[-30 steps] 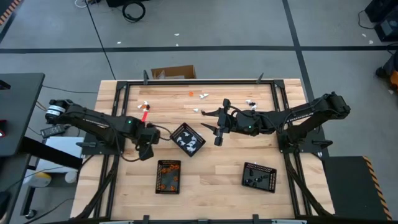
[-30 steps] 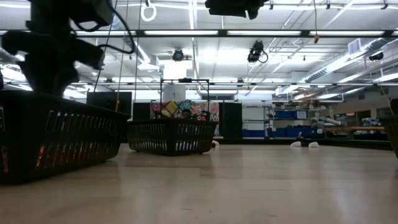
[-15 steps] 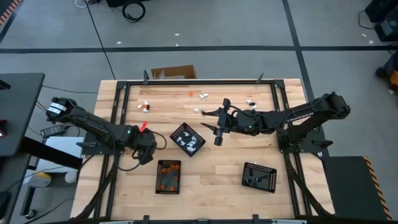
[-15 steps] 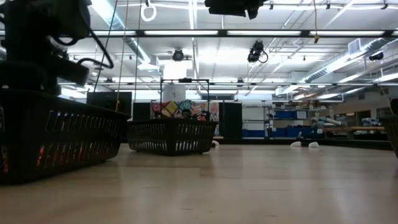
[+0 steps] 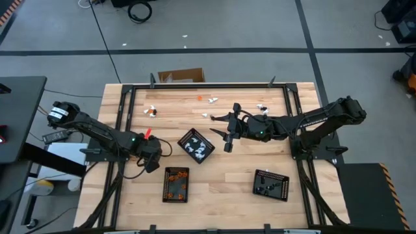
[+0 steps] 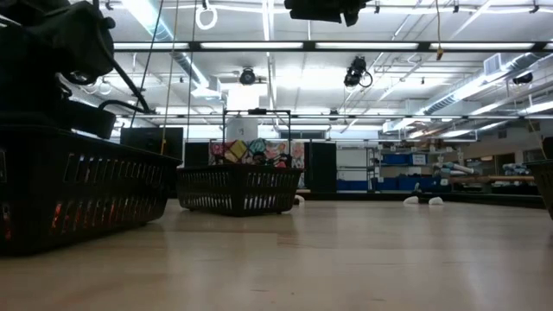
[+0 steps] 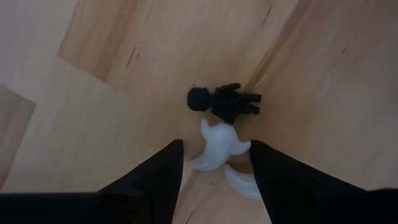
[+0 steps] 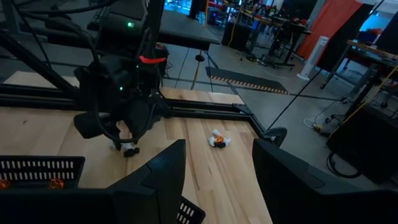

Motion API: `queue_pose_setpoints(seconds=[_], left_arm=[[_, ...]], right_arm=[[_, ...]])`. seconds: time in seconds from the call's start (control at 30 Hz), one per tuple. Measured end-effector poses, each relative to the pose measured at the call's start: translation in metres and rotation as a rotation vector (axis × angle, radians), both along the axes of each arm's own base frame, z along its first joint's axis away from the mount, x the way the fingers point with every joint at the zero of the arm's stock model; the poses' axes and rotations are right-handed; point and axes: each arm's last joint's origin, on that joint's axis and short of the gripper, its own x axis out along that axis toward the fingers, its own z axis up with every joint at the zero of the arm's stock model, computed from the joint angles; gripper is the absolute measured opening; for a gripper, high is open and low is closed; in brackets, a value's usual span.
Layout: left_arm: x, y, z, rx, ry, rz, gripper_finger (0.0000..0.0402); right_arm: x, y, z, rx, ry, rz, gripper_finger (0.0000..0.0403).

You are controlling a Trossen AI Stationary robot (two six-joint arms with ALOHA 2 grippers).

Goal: Sort Halloween decoration
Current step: Put the white ghost toy into the middle black basket

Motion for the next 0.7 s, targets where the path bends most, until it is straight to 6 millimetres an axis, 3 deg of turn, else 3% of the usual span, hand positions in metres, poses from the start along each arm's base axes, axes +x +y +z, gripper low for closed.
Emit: queue_pose_setpoints(seconds=[0.17,0.7], left_arm=[[0.0002,-0.0001,-0.0014,-0.004,-0.007,0.002,0.0182],[0.0037,-0.0001,0.0043,0.031,-0.006,-0.001,0.0035]], right_arm=[[0.0,0.0,0.0,0.0,0.0,0.0,0.0191],[0.0,0.0,0.0001,0.0,-0.001,0.0,0.0191]])
